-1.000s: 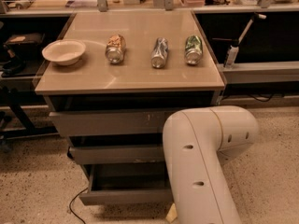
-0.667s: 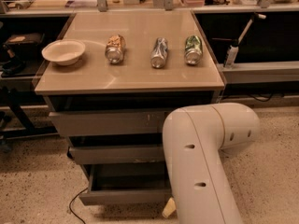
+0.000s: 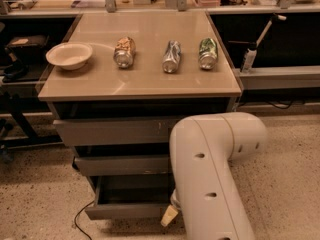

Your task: Open bottom drawer

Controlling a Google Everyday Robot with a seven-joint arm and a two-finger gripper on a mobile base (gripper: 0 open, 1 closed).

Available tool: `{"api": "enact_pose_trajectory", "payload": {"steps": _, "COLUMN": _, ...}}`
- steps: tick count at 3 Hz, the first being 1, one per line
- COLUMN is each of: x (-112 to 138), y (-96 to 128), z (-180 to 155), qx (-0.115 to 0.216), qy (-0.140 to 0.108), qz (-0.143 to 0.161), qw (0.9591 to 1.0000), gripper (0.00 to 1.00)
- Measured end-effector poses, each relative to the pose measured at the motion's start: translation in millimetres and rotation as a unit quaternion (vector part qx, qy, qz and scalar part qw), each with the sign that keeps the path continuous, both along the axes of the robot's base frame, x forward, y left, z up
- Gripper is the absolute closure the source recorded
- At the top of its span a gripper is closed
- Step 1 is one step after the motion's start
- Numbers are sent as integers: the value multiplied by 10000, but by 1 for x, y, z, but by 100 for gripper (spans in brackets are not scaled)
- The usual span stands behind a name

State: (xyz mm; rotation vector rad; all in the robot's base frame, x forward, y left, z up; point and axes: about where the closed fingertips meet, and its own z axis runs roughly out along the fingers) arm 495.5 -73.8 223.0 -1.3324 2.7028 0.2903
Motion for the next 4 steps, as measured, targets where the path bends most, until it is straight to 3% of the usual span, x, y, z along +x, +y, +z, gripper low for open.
{"api": "enact_pose_trajectory", "payload": {"steps": 1, "x": -2, "y": 13, "z": -32, "qx": -236, "qy": 220, "qz": 286, "qw": 9991, "gripper": 0}}
{"api": "enact_pose_trajectory", "payload": {"steps": 2, "x": -11, "y": 2, "z": -55, "qx": -468, "qy": 447, "qz": 390, "qw": 9971, "gripper": 0}}
{"api": "enact_pose_trajectory", "payload": {"steps": 3, "x": -28, "y": -26, "z": -66, "qx": -690, "qy": 679, "qz": 275, "qw": 9949, "gripper": 0}}
{"api": "enact_pose_trajectory", "payload": {"steps": 4, "x": -38, "y": -52, "z": -64, "qx": -811, "qy": 751, "qz": 16, "qw": 9939, "gripper": 0}}
